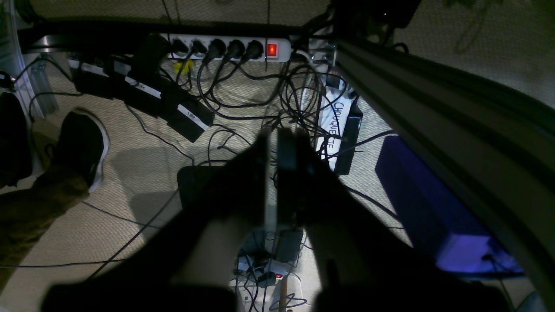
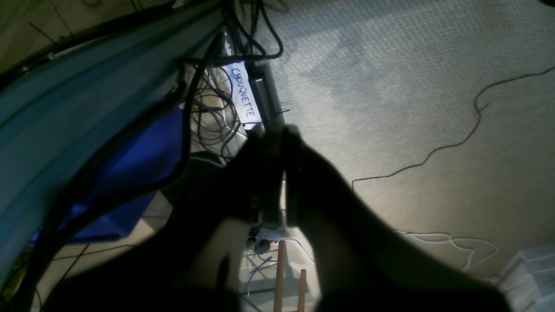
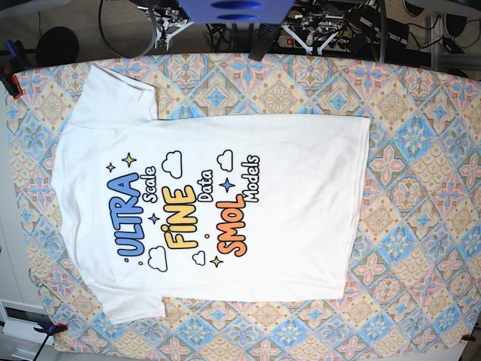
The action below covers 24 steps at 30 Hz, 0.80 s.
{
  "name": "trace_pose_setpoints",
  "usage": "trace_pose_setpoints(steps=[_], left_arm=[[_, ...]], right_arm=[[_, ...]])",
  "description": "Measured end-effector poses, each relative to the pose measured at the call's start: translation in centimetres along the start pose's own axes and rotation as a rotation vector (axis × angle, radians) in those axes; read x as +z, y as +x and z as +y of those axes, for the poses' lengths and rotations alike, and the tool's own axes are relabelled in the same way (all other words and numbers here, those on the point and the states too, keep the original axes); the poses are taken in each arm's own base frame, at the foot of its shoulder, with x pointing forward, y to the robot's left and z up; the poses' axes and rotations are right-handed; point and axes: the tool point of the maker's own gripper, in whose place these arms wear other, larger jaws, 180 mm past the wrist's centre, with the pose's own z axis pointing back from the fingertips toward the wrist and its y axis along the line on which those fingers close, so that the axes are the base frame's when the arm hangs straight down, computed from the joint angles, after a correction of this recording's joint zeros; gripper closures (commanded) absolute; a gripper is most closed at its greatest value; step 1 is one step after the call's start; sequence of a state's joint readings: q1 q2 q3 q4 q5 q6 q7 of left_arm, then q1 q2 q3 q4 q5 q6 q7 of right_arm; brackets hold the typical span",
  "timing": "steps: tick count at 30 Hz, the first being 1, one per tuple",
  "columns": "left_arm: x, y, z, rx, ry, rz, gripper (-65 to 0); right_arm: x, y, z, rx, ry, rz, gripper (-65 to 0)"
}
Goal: Fold the T-shirt properly
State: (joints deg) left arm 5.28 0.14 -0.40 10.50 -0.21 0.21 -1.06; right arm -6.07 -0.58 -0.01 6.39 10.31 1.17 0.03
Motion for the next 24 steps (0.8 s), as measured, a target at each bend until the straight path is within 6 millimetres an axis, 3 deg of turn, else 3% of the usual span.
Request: trace_pose_setpoints(steps=[9, 13, 17, 24], left_arm=[[0.1, -0.6, 0.1, 0.0, 0.001, 0.006, -1.1], [0.6, -2.7, 1.4, -0.009, 0.019, 0.016, -1.1], [1.5, -5.2, 3.7, -0.027, 0.051, 0.031, -1.1], [3.4, -7.5, 8.7, -0.07, 0.118, 0.02, -1.1]], right_arm=[[0.0, -0.4, -0.1, 0.0, -0.002, 0.005, -0.3], [0.2, -1.8, -0.7, 0.006, -0.01, 0.021, -0.3], [0.9, -4.5, -3.5, 0.022, -0.05, 0.052, -0.3], [3.1, -6.6, -9.4, 0.068, -0.118, -0.001, -0.2]])
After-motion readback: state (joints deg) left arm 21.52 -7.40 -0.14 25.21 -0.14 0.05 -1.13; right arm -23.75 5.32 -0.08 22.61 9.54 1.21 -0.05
